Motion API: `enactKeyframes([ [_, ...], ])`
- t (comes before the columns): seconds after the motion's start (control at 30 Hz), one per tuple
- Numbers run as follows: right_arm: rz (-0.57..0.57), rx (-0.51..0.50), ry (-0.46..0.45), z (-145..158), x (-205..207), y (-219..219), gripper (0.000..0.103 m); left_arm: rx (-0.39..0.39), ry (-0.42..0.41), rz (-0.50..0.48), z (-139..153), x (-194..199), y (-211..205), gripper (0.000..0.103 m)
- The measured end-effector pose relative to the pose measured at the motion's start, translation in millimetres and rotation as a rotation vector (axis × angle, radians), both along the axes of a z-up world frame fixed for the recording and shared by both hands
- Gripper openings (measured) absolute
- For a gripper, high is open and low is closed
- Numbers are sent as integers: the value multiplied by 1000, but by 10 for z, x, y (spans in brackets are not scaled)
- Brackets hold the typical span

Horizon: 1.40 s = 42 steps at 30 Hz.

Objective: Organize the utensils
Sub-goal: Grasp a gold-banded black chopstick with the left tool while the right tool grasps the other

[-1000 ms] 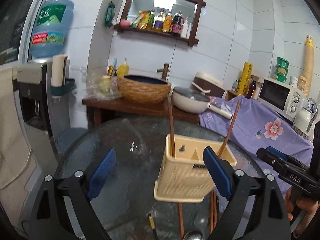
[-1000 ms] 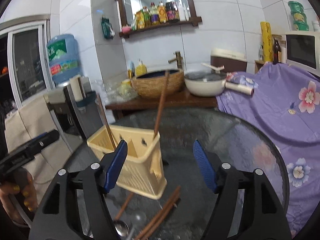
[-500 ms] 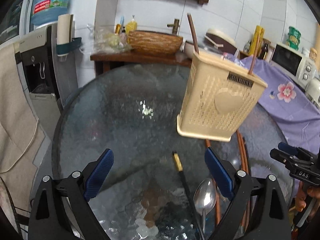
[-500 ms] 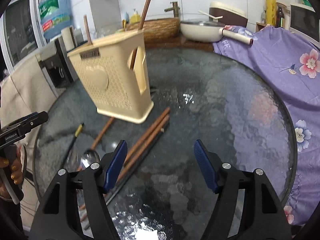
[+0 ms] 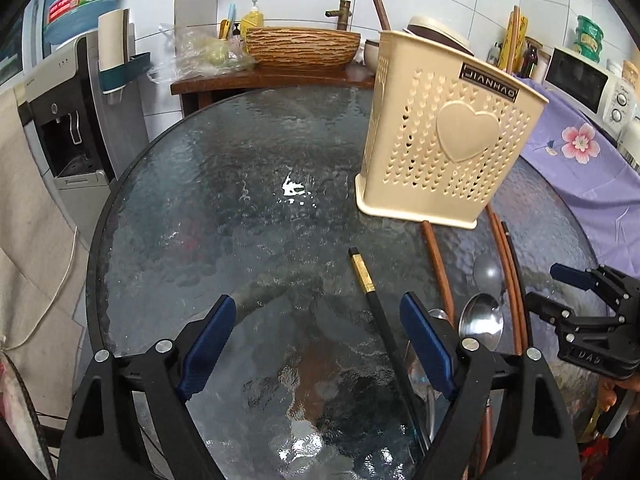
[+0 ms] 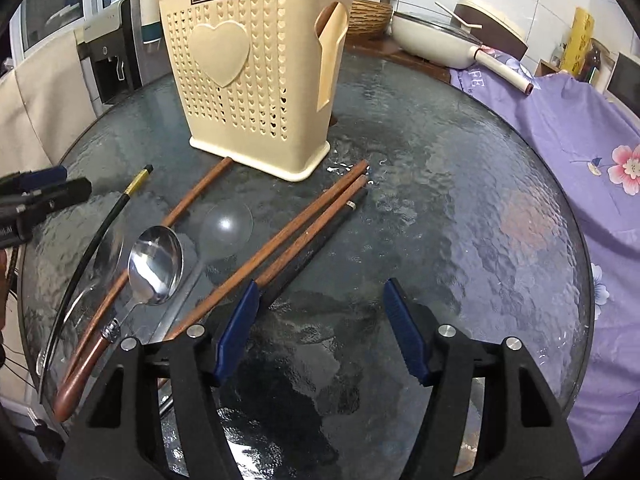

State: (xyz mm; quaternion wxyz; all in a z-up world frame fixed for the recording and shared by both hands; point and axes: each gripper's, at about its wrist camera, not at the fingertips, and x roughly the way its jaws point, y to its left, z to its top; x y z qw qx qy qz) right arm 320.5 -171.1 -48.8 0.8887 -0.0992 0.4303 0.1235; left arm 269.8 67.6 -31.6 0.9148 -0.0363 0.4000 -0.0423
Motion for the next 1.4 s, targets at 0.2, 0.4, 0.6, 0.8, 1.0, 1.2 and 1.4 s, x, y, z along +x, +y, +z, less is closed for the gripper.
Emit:
enactKeyframes([
  [0.2,16,-29,45,-27,43,46,62,11,22,-6,-50,42,-38,78],
  [0.4,-3,-23,95,-4,59,-136,56,15,42,-25,-79,83,-86,74],
  [0.6,-16,-29,112,12,132,-194,50,24,78,-45,-118,178,-198,63],
  [0.8,-30,-29,133,28,320,-114,39,48,117,-56,-160,290,-285,48],
  [1.0,-46,-6,176,29,545,-57,28,85,139,-53,-160,448,-355,37],
  [1.2,-19,-48,210,55,726,50,20,115,145,-66,-157,510,-406,24],
  [1.4,-11,-56,239,56,863,89,15,126,150,-71,-152,502,-452,14],
])
